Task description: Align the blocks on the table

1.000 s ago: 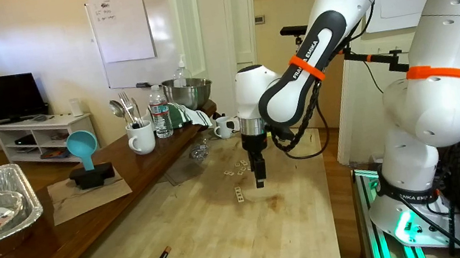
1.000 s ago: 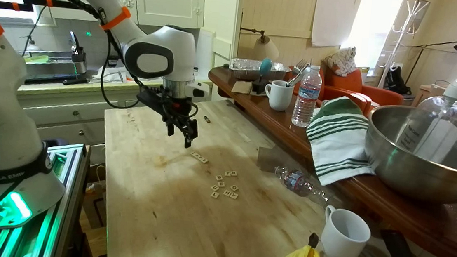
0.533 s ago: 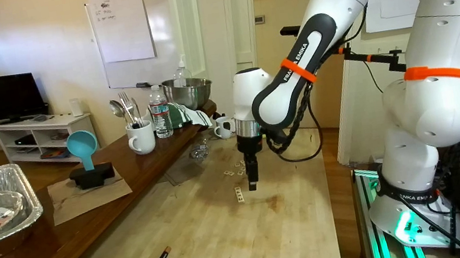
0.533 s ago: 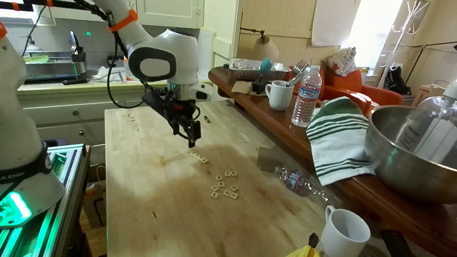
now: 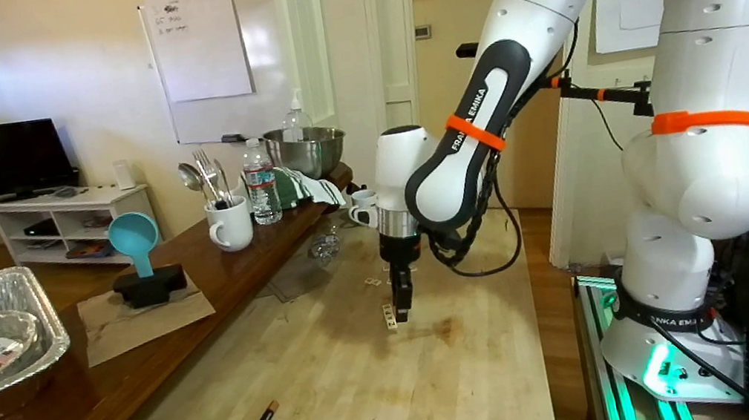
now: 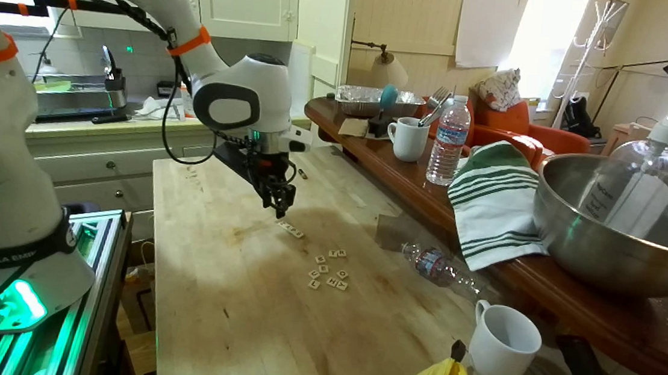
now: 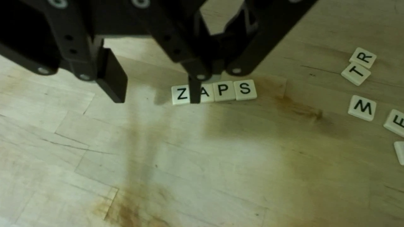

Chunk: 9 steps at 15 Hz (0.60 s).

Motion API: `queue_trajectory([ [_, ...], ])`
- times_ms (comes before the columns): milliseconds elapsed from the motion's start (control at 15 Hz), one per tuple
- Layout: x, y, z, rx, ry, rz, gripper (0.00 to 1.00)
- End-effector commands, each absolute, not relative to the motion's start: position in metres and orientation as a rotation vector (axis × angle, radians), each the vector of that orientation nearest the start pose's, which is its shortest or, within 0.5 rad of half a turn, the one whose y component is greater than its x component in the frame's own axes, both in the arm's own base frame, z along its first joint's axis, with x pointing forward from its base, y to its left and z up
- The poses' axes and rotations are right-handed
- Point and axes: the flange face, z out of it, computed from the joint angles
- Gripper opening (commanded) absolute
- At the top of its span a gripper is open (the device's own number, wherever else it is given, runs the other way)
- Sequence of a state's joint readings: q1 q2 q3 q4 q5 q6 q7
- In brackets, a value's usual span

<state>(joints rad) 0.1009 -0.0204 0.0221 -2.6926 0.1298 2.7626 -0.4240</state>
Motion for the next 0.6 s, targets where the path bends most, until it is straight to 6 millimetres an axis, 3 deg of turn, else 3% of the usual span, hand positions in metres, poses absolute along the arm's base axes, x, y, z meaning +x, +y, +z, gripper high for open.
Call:
queue_trajectory([
  [0,0.423,0.053,0.234,-3.025,-0.719,-0.197,0.24],
  [200,0.428,0.055,0.227,-3.030,-0.733,-0.249,0.01],
  [533,0.429,0.053,0.217,-3.044,-0.766,-0.283,0.00],
])
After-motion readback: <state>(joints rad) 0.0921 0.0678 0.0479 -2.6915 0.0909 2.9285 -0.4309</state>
